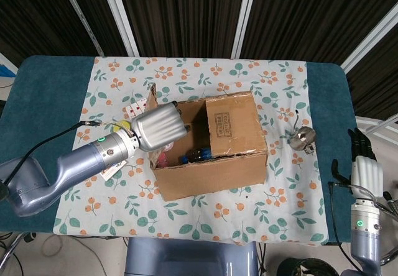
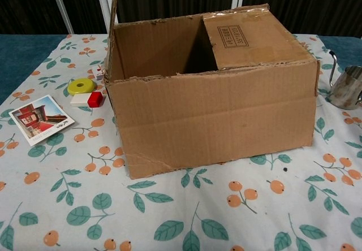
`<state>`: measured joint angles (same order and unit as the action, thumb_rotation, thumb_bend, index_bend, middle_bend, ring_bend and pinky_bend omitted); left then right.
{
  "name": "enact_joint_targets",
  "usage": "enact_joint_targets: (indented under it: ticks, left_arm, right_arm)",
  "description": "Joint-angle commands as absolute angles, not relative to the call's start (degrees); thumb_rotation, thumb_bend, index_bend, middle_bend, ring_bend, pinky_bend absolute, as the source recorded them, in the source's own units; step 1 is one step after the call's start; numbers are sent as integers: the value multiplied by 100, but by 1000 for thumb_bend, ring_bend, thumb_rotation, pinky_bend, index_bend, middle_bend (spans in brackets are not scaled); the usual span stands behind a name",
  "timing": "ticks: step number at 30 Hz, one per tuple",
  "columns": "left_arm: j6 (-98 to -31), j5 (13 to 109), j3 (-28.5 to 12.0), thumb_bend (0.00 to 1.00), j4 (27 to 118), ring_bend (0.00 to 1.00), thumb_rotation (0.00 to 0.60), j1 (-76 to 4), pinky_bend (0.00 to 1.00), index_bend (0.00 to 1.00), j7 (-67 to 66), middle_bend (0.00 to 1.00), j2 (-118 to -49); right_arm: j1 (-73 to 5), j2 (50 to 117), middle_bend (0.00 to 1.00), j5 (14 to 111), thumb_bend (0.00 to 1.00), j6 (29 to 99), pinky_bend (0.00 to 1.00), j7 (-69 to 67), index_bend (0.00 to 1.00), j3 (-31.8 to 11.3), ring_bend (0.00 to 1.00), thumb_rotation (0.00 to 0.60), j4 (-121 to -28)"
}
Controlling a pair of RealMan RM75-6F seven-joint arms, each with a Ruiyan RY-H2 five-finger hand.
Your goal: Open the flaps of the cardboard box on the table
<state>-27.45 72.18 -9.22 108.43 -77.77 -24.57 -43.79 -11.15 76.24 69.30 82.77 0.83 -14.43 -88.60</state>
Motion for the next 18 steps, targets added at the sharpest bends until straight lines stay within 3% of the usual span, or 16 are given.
enact_joint_targets:
  ticks: [1, 10, 18]
  left_arm:
    - [-2604, 7140, -940, 1000, 10909, 472, 600, -7813, 480, 420, -2420, 643, -4277]
    - [-2304, 7010, -937, 1000, 11153, 471, 600, -7849, 493, 420, -2460, 646, -3793]
    - [-2497, 6981, -913, 1000, 11621, 471, 600, -7512, 493, 420, -2454, 646, -3056]
  right_arm:
    - [-1115, 7623, 0, 6930, 539, 8273, 232, 82, 0, -1449, 0, 600, -8858]
    - [-1102, 7620, 0, 6908, 539, 8259, 232, 72, 0, -1475, 0, 600, -8867]
    - [-1100, 7623, 0, 6912, 539, 8230, 232, 70, 0, -1471, 0, 600, -8881]
